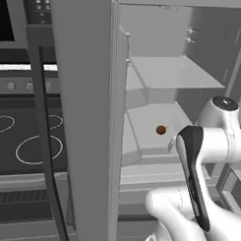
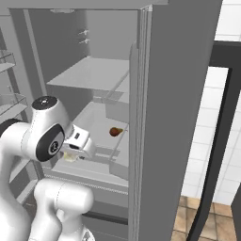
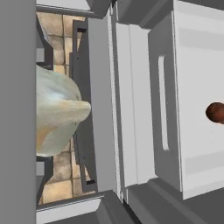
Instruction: Retrieve the bottle and the shaker from the cabinet and place them next to the mixing bowl on the counter. Then add garlic from the fridge to the mixing bowl.
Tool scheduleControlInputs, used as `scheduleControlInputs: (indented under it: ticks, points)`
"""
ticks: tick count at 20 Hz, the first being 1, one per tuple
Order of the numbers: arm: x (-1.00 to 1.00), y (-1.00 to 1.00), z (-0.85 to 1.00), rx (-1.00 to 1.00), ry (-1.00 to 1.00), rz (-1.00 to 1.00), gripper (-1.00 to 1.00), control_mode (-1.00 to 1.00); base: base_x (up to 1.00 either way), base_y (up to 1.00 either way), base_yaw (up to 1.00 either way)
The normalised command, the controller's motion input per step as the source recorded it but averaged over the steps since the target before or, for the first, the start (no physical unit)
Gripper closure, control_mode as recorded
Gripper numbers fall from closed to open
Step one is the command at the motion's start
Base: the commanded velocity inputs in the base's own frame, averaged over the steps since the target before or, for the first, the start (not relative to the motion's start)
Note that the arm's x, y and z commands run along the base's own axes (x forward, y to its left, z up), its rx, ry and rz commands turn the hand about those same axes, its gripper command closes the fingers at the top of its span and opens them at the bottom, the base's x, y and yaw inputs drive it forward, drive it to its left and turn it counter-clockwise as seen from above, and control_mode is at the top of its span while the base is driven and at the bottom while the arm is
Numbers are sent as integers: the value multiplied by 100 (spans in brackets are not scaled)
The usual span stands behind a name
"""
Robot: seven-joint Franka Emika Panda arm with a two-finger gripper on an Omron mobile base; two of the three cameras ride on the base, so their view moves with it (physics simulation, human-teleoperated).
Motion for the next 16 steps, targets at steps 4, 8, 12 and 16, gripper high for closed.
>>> scheduleControlInputs:
  ticks: [4, 8, 12, 16]
  points:
    - [-13, 0, 0, 0, 0, 0, 100, -100, 0, 0, 0]
    - [-36, 0, -3, 0, 0, 0, 100, 100, -21, 0, 0]
    - [0, 0, 0, 0, 0, 0, 100, 100, -80, 0, 0]
    - [0, 0, 0, 0, 0, 0, 100, 100, -81, 10, 0]
